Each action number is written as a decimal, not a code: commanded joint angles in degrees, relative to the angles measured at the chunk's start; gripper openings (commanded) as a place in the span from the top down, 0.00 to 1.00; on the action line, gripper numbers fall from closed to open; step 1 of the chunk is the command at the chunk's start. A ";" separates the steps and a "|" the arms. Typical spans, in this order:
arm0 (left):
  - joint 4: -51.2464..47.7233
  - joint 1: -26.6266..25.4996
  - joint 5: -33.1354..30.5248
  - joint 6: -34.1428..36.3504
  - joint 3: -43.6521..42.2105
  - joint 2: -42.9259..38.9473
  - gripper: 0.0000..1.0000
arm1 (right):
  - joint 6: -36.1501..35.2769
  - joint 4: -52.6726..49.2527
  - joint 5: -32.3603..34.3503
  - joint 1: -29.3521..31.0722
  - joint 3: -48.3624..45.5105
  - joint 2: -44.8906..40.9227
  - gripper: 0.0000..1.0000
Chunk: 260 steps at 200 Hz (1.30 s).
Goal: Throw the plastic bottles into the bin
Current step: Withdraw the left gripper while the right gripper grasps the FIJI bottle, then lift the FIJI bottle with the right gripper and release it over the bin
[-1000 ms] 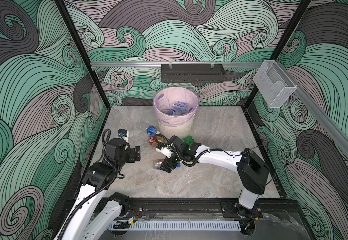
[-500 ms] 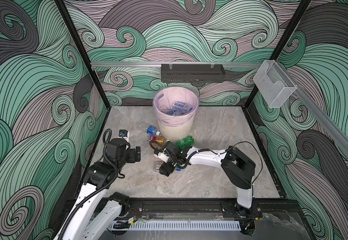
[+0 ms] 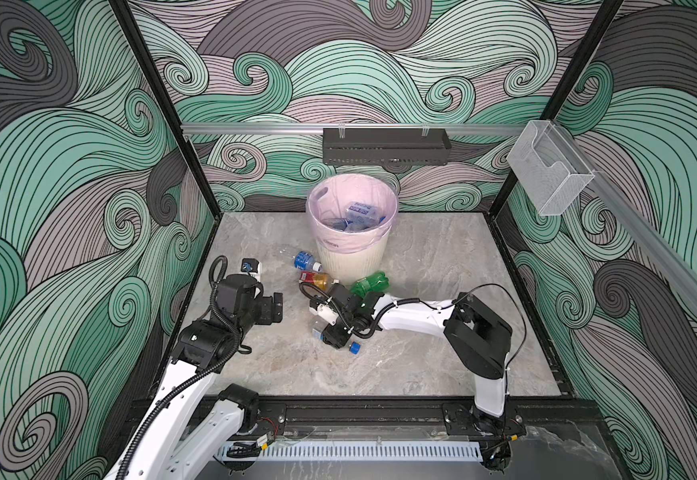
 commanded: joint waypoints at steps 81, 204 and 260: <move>3.01 0.49 0.75 2.41 -0.52 1.27 0.06 | 15.55 16.05 -4.74 -17.51 -23.06 -27.84 0.55; 5.06 0.47 1.72 1.74 0.30 3.53 0.06 | 16.66 14.97 4.26 -26.95 -20.50 -48.14 0.55; 5.98 0.47 4.36 -1.37 0.25 2.71 0.07 | 6.73 -1.46 -1.34 -27.44 29.26 -16.66 0.39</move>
